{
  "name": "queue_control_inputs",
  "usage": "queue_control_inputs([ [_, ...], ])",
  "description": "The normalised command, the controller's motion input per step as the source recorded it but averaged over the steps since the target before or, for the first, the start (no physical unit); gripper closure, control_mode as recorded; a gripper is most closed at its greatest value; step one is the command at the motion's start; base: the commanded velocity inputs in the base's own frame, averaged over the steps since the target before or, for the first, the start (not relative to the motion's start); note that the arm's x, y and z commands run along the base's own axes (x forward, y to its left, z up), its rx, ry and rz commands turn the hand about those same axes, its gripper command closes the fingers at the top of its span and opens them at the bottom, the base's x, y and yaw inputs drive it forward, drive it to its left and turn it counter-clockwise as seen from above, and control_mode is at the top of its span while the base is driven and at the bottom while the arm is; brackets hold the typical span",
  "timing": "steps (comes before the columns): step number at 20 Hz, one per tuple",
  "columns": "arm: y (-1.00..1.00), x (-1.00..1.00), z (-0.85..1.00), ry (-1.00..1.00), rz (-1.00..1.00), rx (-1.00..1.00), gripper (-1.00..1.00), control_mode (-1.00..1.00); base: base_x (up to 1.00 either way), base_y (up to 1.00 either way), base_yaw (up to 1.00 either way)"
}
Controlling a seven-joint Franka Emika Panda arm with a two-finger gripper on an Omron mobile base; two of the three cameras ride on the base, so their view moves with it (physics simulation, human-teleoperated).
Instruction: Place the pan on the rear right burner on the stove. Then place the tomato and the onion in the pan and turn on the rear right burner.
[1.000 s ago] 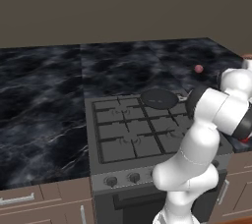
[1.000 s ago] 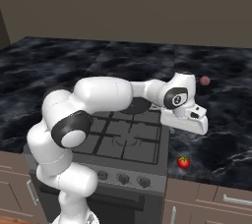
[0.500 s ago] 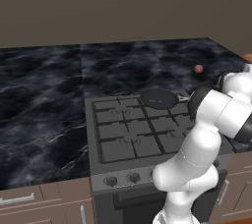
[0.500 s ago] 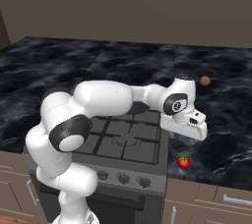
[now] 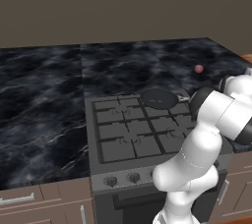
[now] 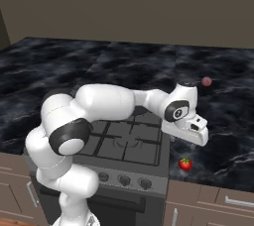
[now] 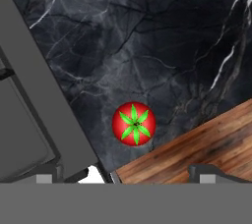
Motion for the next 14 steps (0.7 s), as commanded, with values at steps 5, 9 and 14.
queue_control_inputs([
  [5, 0.00, 0.00, -0.21, -0.05, 0.00, 0.00, -1.00, -1.00, 0.00, 0.00, 0.00],
  [9, 0.00, -0.04, -0.21, -0.03, 0.00, 0.00, -1.00, -1.00, 0.00, 0.00, 0.00],
  [14, -0.02, -0.03, -0.21, -0.03, 0.00, 0.00, -1.00, -1.00, 0.00, 0.00, 0.00],
])
